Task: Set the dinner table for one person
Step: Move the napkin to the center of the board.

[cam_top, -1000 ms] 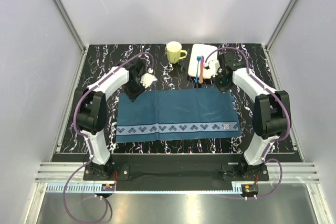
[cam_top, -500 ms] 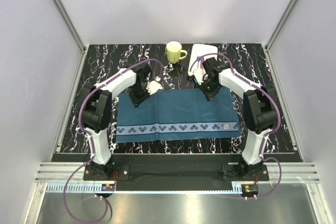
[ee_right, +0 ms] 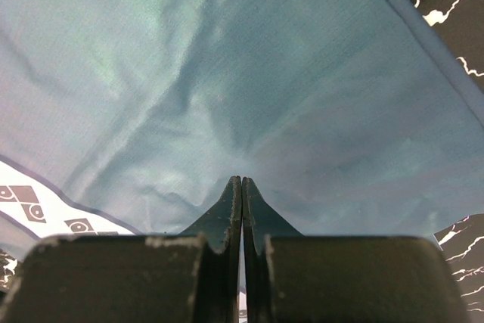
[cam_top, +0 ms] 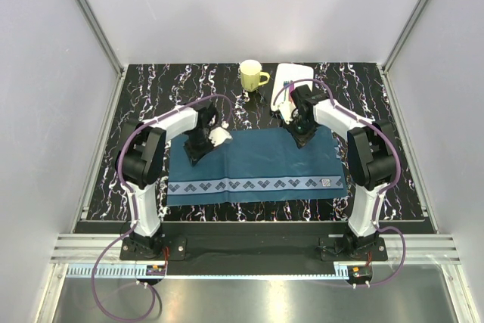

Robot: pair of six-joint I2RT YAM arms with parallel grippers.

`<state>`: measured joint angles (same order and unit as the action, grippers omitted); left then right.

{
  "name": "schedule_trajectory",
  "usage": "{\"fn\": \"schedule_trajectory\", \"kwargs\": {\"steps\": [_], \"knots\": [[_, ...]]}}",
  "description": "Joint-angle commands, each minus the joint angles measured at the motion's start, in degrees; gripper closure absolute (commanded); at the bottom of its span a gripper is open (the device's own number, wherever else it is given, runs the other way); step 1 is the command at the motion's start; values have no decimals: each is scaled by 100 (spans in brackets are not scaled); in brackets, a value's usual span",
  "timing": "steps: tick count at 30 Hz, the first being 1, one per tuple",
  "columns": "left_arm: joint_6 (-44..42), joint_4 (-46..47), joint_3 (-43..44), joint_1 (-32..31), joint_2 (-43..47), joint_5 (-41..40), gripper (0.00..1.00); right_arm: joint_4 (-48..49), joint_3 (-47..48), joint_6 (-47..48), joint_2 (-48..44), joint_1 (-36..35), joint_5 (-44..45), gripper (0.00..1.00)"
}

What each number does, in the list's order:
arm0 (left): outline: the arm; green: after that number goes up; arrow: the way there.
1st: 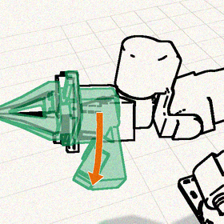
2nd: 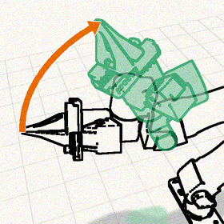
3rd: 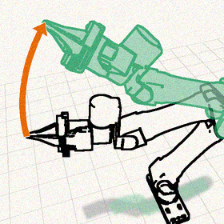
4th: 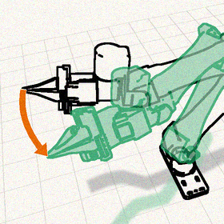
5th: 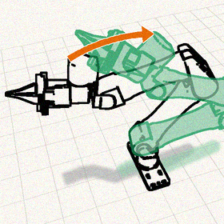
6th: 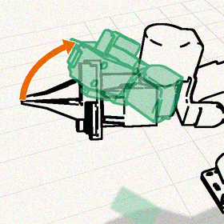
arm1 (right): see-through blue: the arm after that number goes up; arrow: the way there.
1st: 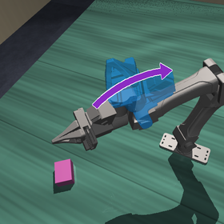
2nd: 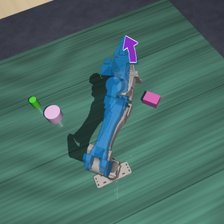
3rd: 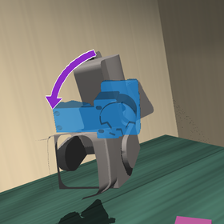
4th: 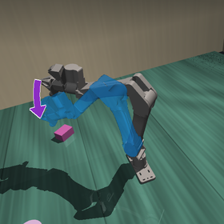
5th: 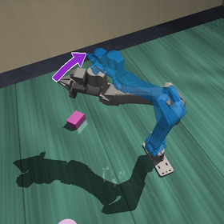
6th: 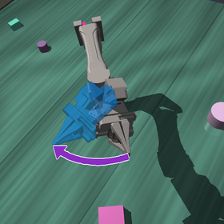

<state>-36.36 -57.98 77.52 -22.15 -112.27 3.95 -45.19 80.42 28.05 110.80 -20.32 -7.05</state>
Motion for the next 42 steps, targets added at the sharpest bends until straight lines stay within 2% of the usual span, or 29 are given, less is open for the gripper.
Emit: {"fn": "schedule_trajectory", "kwargs": {"steps": [1,18,26,42], "knots": [[50,216,-149,9,3,-148,100,124,-105,-90,-24,-16,-42,100],[-56,304,-290,176,-85,-377,100,265,-466,-107,91,212,353,100],[-91,471,-176,299,-225,-1106,100,265,-563,-54,38,546,634,100],[-152,946,-272,431,-234,-1590,100,195,-607,-46,20,634,784,100]]}}
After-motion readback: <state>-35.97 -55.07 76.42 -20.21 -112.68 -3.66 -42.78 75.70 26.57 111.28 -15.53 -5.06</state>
